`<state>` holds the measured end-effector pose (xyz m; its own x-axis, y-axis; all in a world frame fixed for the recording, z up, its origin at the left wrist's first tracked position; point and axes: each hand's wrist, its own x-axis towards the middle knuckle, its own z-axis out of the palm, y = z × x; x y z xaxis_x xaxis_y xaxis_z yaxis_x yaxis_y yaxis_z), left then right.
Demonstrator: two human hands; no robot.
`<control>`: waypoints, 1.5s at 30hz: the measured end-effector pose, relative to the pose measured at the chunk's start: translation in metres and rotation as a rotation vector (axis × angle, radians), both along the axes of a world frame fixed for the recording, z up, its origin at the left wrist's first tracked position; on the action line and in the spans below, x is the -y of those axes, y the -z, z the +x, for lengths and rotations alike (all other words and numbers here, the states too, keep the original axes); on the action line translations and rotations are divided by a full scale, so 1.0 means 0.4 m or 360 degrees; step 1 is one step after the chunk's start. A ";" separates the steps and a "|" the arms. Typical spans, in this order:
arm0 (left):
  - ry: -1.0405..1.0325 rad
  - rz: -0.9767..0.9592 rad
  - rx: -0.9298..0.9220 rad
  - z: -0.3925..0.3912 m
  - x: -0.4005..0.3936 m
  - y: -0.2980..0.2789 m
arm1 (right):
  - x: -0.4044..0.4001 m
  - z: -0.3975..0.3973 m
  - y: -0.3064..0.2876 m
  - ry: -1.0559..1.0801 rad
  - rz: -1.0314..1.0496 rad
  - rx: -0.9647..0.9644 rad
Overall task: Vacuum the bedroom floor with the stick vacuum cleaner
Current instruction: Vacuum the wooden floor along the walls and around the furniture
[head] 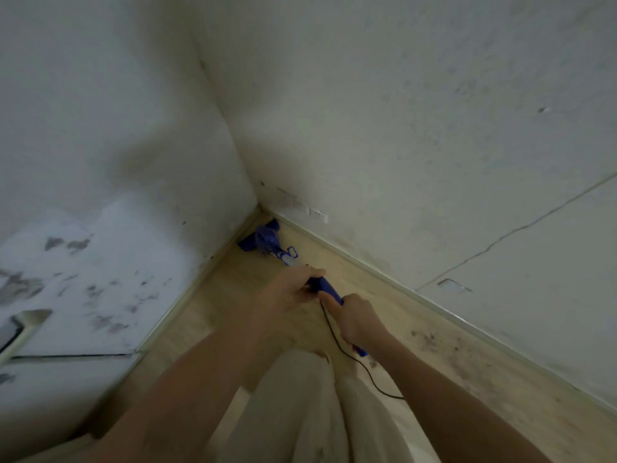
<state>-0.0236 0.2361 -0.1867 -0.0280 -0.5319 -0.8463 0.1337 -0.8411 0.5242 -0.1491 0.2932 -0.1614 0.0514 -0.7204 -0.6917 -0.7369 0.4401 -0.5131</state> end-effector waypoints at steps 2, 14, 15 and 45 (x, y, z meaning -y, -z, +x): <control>-0.0005 -0.0035 -0.0019 0.036 -0.063 -0.011 | -0.064 0.047 -0.005 0.0067 -0.0007 0.0090; 0.0201 -0.0030 0.0112 0.240 -0.226 -0.122 | -0.255 0.265 -0.118 0.0502 0.0131 0.0640; 0.0210 -0.0018 0.0107 0.249 -0.226 -0.126 | -0.257 0.276 -0.124 0.0507 0.0126 0.0625; 0.0728 0.0063 -0.0036 1.012 -0.130 -0.184 | -0.249 1.116 -0.194 0.1275 0.0207 0.0788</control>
